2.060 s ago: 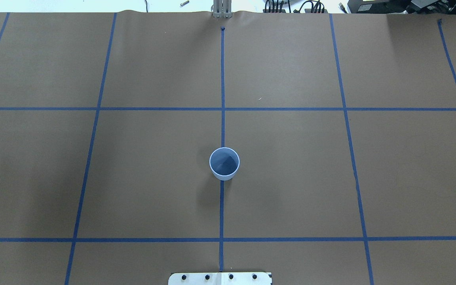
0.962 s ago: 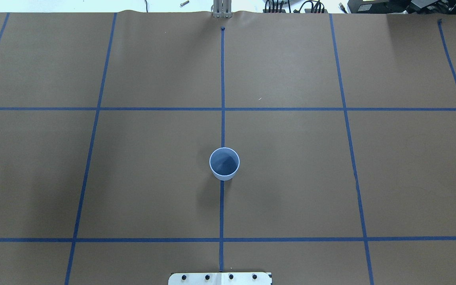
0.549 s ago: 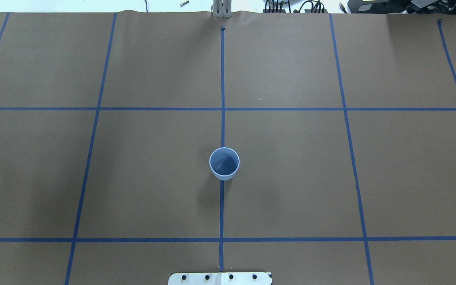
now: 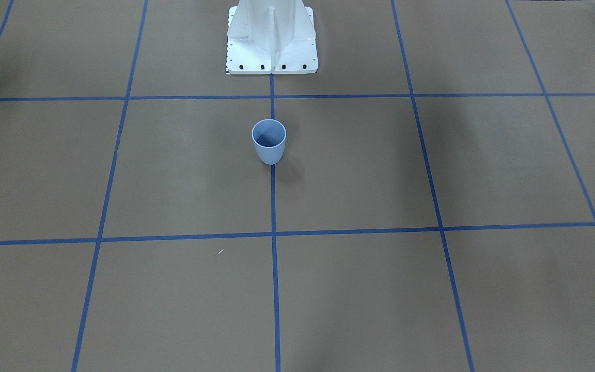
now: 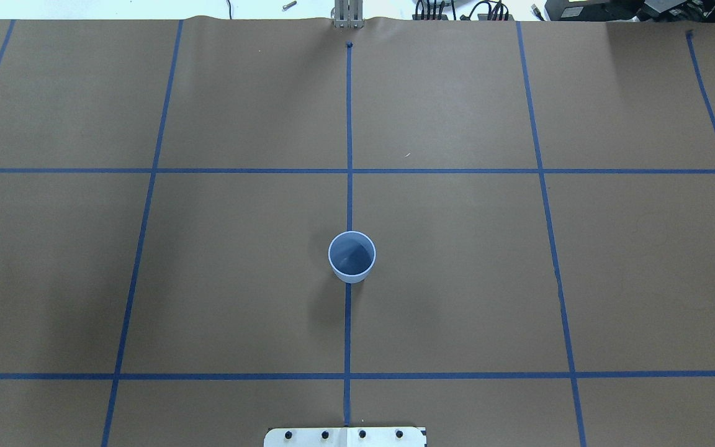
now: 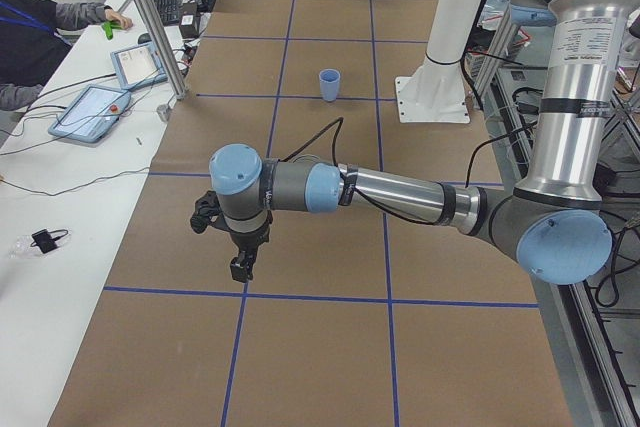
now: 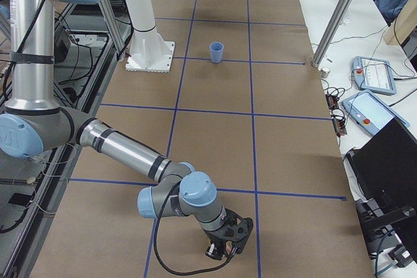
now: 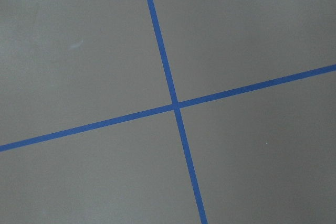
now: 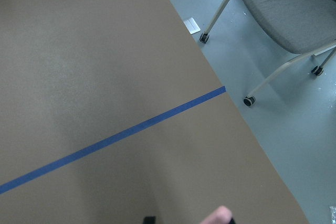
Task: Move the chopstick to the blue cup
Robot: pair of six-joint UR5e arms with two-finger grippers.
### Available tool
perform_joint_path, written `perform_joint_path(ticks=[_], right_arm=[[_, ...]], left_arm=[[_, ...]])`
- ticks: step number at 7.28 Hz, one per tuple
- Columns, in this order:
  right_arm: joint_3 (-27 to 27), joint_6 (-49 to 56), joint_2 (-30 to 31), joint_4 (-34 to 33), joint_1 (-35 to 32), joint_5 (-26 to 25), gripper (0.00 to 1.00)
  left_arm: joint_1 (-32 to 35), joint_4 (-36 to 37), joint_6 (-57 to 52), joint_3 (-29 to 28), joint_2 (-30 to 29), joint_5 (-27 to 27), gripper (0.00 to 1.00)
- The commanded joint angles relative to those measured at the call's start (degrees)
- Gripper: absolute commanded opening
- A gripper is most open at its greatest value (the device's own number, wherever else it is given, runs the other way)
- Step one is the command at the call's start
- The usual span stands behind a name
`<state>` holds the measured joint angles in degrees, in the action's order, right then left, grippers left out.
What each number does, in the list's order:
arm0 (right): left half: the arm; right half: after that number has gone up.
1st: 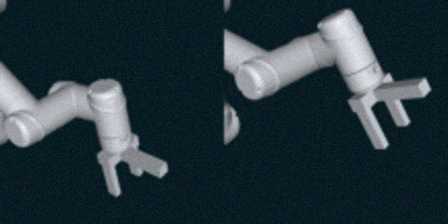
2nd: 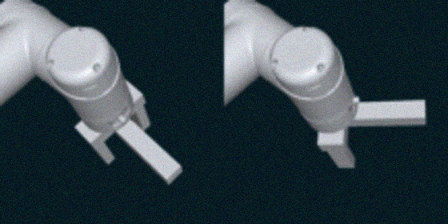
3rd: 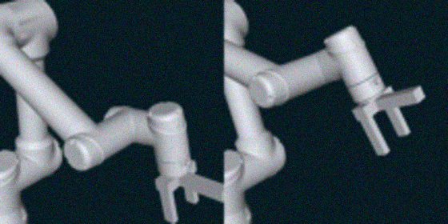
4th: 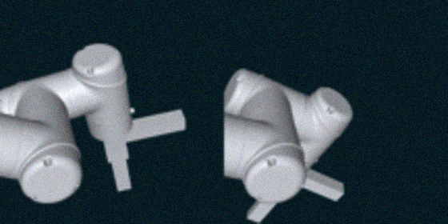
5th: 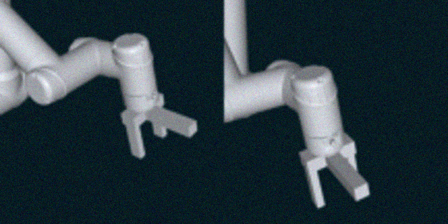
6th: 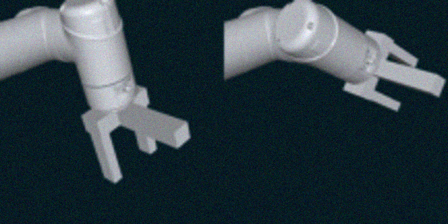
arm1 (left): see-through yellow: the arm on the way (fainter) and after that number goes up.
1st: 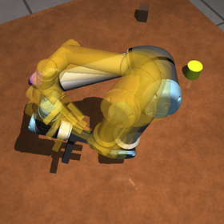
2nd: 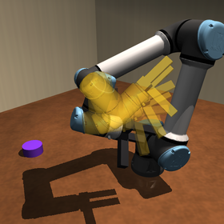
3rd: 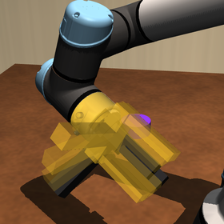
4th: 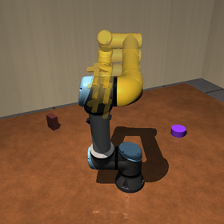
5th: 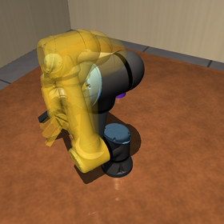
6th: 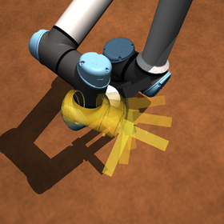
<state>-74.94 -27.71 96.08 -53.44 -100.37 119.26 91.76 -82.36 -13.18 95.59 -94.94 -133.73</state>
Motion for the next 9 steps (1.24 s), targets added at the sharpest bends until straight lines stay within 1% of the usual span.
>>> perform_joint_path(ticks=[1, 2, 5, 7, 9], right_arm=[[-0.7, -0.3, 0.0, 0.0, -0.1, 0.4, 0.05], [-0.9, -0.3, -0.2, 0.0, -0.4, 0.4, 0.00], [-3.5, -0.3, -0.1, 0.0, -2.0, 1.1, 0.00], [-6.6, 0.0, 0.0, -0.6, -5.5, 4.2, 0.00], [-8.1, 0.7, 0.5, -0.8, -9.9, 5.6, 0.00]], left_arm=[[0.0, 0.0, 0.0, 0.0, 0.0, 0.1, 0.99], [0.0, 0.0, 0.0, 0.0, 0.1, 0.1, 0.99], [0.0, -0.1, 0.0, 0.0, 0.3, 0.1, 0.99], [-0.1, -0.1, 0.0, 0.0, 0.5, 0.1, 0.99], [-0.1, -0.1, 0.0, 0.0, 0.7, 0.0, 0.99]])
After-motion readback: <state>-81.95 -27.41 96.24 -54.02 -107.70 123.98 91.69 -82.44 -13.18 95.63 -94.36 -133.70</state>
